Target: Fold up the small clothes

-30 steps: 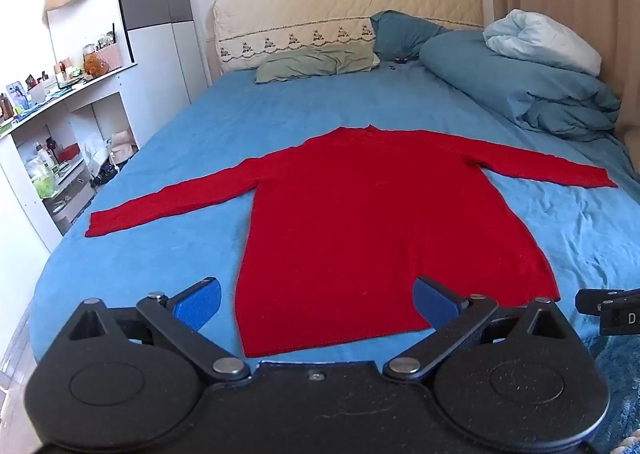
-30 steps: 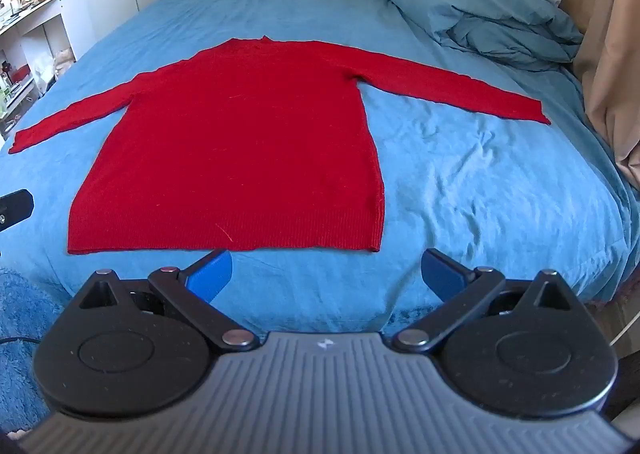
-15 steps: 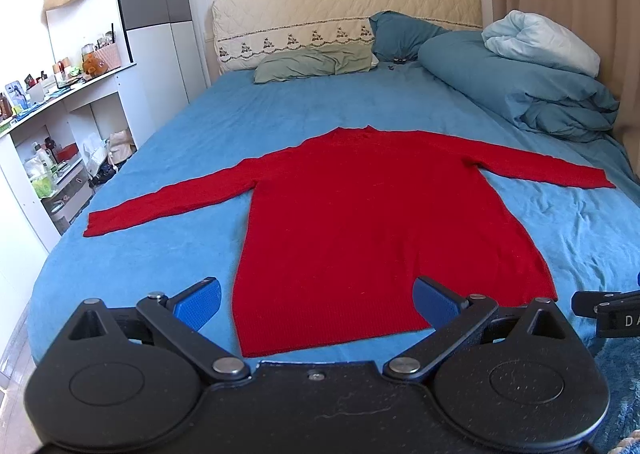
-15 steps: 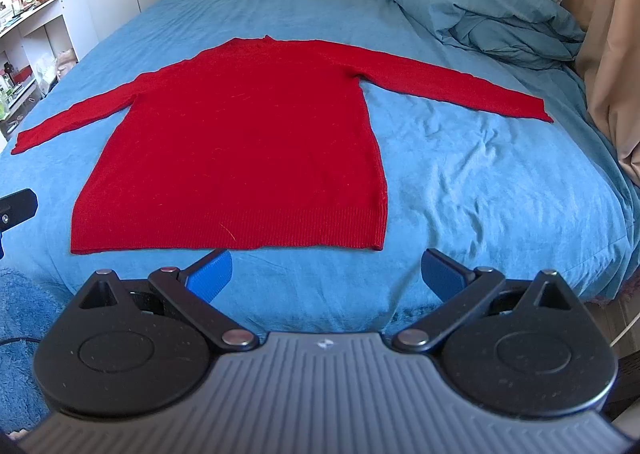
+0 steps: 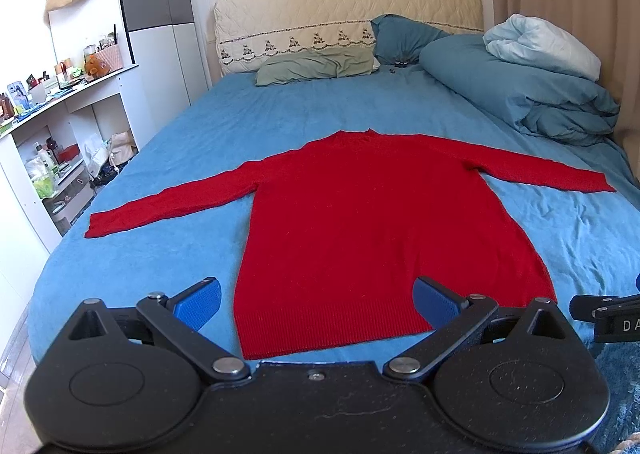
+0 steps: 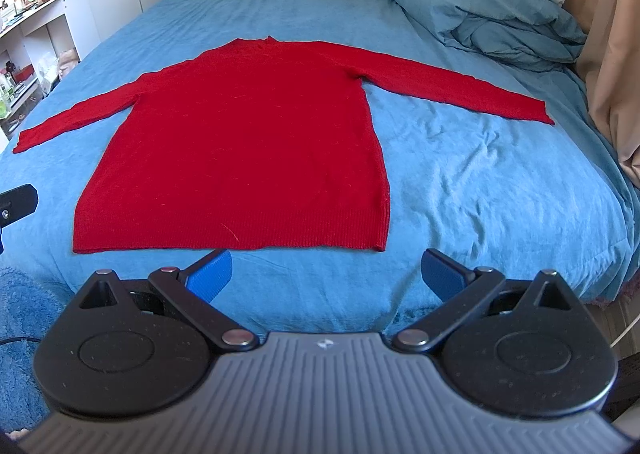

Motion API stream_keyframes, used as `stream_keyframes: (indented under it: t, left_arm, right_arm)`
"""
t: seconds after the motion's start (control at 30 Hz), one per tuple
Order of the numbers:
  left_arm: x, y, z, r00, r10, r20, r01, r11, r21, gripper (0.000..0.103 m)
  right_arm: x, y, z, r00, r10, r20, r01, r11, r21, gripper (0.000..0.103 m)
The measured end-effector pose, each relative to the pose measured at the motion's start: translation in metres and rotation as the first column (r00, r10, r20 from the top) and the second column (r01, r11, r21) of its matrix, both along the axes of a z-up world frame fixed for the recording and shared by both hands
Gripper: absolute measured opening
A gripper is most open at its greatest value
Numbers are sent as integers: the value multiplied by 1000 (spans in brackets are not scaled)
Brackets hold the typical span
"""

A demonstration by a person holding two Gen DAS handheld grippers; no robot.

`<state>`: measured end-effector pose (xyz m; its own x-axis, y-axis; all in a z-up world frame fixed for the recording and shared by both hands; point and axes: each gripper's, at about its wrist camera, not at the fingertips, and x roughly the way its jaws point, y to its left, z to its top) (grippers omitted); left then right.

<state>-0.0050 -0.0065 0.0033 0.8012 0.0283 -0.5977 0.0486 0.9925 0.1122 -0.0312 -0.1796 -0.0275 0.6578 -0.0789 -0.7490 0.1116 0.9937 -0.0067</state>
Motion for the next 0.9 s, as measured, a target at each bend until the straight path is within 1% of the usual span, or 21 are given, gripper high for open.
stream_keyframes:
  t: [0.9]
  left_arm:
    - [1,2,0,1000,-3,-1,3,1000,-5,103]
  right_arm:
    - [1,3,1,1000,5,0,-5,1000,1,103]
